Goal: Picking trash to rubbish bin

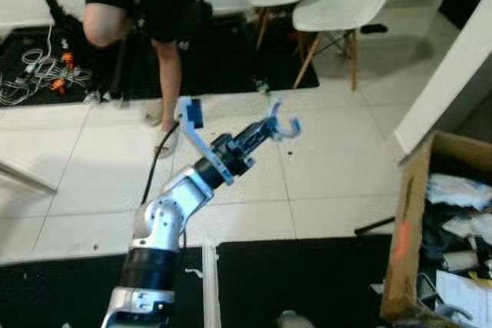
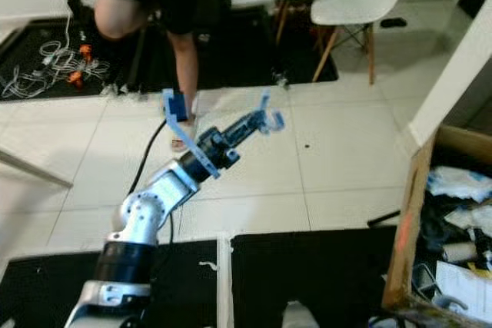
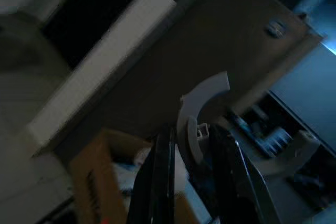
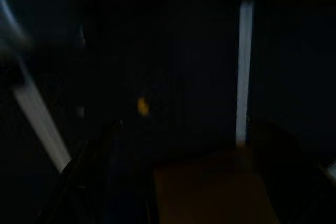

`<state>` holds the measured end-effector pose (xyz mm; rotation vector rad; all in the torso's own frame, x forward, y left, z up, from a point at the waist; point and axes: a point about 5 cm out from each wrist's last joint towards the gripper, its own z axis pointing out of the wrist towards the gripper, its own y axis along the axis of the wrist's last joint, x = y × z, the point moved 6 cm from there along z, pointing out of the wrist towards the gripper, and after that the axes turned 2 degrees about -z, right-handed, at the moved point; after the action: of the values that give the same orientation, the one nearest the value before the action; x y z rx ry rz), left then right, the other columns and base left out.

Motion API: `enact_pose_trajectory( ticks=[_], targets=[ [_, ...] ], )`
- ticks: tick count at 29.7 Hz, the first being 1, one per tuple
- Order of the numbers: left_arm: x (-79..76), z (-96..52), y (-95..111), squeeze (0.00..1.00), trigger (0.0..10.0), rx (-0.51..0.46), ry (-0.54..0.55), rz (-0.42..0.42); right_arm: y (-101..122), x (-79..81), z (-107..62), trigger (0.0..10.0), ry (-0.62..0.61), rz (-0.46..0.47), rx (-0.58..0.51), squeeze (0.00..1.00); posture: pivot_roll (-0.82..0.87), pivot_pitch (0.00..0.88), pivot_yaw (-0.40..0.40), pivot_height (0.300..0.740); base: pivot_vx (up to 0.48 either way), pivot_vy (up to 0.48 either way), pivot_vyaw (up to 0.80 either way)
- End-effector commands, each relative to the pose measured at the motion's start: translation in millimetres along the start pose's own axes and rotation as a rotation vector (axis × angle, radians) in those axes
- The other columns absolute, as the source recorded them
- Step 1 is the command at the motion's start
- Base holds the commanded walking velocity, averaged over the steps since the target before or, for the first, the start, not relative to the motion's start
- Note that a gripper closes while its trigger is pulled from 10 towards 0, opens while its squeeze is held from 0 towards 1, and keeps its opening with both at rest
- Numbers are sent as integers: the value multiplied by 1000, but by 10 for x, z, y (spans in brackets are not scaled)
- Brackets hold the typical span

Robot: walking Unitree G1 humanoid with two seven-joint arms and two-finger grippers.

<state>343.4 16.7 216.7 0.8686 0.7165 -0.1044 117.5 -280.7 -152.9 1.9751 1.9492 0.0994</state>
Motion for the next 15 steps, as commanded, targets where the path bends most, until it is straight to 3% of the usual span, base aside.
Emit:
enact_pose_trajectory(
  ticks=[1, 8, 15],
  targets=[
    [44, -53, -20, 0, 10000, 2, 22, -3, -192, 134, -3, 10000, 27, 9, 49, 0, -40, 118, 75, 740, 0, 0, -712],
    [51, -59, -17, 0, 10000, -1, 26, 4, -218, 294, 4, 10000, 44, 9, 54, 0, -40, 118, 75, 740, 0, 0, -712],
    [55, -57, -18, 0, 10000, 0, 29, 9, -281, 344, -2, 10000, 48, 10, 61, 0, -37, 122, 76, 740, 0, 0, -712]
  ],
)
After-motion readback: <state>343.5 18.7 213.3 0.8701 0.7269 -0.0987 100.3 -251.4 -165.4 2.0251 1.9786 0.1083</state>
